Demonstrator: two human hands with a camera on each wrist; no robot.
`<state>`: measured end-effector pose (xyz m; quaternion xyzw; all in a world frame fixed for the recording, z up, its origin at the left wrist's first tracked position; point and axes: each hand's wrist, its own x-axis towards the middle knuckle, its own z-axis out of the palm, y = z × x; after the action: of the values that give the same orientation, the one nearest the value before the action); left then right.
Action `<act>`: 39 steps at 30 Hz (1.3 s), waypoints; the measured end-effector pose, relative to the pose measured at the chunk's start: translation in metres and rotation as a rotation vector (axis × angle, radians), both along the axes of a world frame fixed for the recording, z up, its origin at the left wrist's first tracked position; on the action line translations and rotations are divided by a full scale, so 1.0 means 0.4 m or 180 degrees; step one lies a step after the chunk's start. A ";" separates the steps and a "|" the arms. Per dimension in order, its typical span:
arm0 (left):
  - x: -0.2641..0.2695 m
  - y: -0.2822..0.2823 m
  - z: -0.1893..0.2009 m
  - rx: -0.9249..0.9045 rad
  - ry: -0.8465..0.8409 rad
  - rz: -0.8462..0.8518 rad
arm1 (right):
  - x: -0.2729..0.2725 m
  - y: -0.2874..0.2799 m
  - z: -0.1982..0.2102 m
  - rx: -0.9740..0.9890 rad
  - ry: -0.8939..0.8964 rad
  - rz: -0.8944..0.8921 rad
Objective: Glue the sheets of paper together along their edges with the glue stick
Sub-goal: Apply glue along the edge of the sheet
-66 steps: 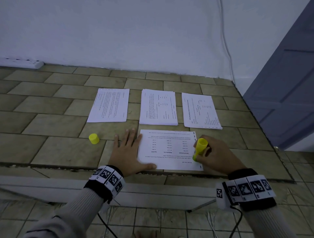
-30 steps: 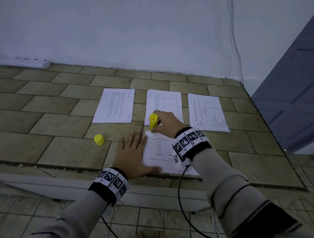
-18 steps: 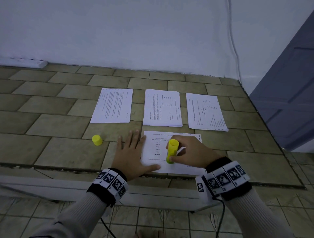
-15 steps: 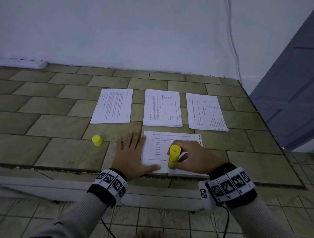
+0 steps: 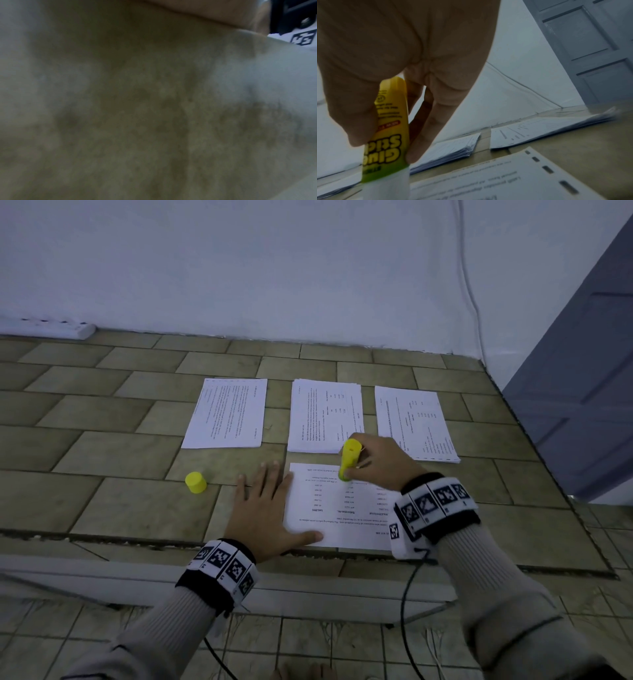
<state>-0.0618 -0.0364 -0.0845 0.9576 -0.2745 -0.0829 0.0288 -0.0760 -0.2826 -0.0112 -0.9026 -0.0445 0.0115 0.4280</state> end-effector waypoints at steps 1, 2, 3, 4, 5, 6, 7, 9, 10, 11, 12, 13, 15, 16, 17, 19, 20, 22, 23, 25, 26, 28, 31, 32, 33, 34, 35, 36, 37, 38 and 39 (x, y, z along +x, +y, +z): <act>0.000 0.000 0.001 0.0007 0.0001 -0.0002 | 0.018 -0.005 -0.002 -0.0053 -0.0005 -0.0056; 0.000 -0.001 0.001 0.0013 -0.0004 -0.0005 | 0.032 -0.010 -0.006 -0.0097 -0.0017 -0.0092; 0.000 -0.001 0.001 0.0010 -0.0019 -0.0006 | 0.044 -0.013 -0.008 -0.0134 -0.0042 -0.0104; 0.000 -0.001 0.001 -0.0005 -0.0037 -0.0007 | 0.051 -0.016 -0.011 -0.0166 -0.0068 -0.0112; 0.000 -0.001 0.001 -0.0022 -0.0045 -0.0008 | 0.054 -0.017 -0.014 -0.0190 -0.0093 -0.0135; 0.000 0.000 0.000 -0.0032 -0.0043 -0.0011 | 0.050 -0.018 -0.015 -0.0194 -0.0119 -0.0165; 0.000 0.000 -0.002 -0.0043 -0.0037 -0.0010 | 0.040 -0.018 -0.015 -0.0173 -0.0139 -0.0197; 0.001 0.000 -0.004 -0.0091 -0.0033 -0.0002 | 0.006 -0.023 -0.012 -0.0078 -0.0193 -0.0197; 0.001 0.000 -0.004 -0.0092 -0.0031 -0.0001 | -0.016 -0.029 -0.013 -0.0005 -0.0233 -0.0134; 0.001 0.001 -0.005 -0.0065 -0.0035 -0.0002 | -0.042 -0.036 -0.015 0.0072 -0.0269 -0.0048; 0.001 0.001 -0.006 -0.0037 -0.0040 -0.0003 | -0.069 -0.046 -0.019 0.0151 -0.0274 0.0018; 0.001 0.001 -0.006 -0.0024 -0.0043 -0.0003 | -0.095 -0.056 -0.022 0.0196 -0.0241 0.0034; 0.002 0.002 -0.006 -0.0036 -0.0035 -0.0004 | -0.145 -0.074 -0.028 0.0214 -0.0109 -0.0070; 0.002 0.001 -0.006 -0.0043 -0.0034 -0.0003 | -0.168 -0.081 -0.028 0.0236 -0.0055 -0.0135; 0.002 0.001 -0.006 -0.0046 -0.0035 0.0000 | -0.190 -0.087 -0.028 0.0254 -0.0015 -0.0182; 0.002 0.000 -0.005 -0.0027 -0.0033 0.0001 | -0.225 -0.096 -0.023 0.0239 0.0003 -0.0185; 0.001 -0.001 -0.003 -0.0017 -0.0033 0.0002 | -0.239 -0.101 -0.021 0.0204 0.0013 -0.0182; 0.001 -0.001 -0.002 0.0004 -0.0039 0.0006 | -0.259 -0.107 -0.019 0.0155 0.0021 -0.0198; 0.001 -0.002 -0.001 0.0020 -0.0036 0.0008 | -0.267 -0.110 -0.018 0.0136 0.0008 -0.0206; 0.001 -0.003 -0.001 0.0030 -0.0035 0.0009 | -0.278 -0.110 -0.016 0.0090 -0.0032 -0.0189; 0.000 -0.002 0.000 0.0032 -0.0035 0.0007 | -0.280 -0.108 -0.016 0.0080 -0.0047 -0.0179; -0.001 -0.002 0.001 0.0023 -0.0027 0.0007 | -0.277 -0.106 -0.018 0.0015 -0.0069 -0.0227; -0.002 -0.002 0.003 0.0025 0.0002 0.0000 | -0.244 -0.108 -0.022 -0.0207 -0.0230 -0.0309; -0.002 -0.002 0.004 0.0032 0.0011 -0.0004 | -0.227 -0.112 -0.024 -0.0274 -0.0292 -0.0332; -0.003 -0.002 0.005 0.0037 0.0019 -0.0003 | -0.209 -0.118 -0.026 -0.0330 -0.0331 -0.0350; -0.003 -0.002 0.006 0.0043 0.0025 -0.0001 | -0.190 -0.124 -0.026 -0.0374 -0.0340 -0.0372; -0.002 -0.002 0.007 0.0050 0.0030 -0.0002 | -0.171 -0.130 -0.027 -0.0422 -0.0337 -0.0404; -0.002 -0.002 0.007 0.0052 0.0033 -0.0003 | -0.152 -0.136 -0.026 -0.0488 -0.0352 -0.0453; -0.002 -0.002 0.007 0.0047 0.0036 -0.0005 | -0.133 -0.140 -0.024 -0.0559 -0.0383 -0.0507; -0.002 -0.002 0.007 0.0037 0.0040 -0.0007 | -0.115 -0.144 -0.023 -0.0598 -0.0407 -0.0562; -0.002 -0.002 0.007 0.0031 0.0042 -0.0008 | -0.099 -0.144 -0.020 -0.0585 -0.0422 -0.0608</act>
<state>-0.0626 -0.0371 -0.0817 0.9568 -0.2751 -0.0906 0.0258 -0.1155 -0.3401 -0.0193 -0.9369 0.0145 -0.0850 0.3388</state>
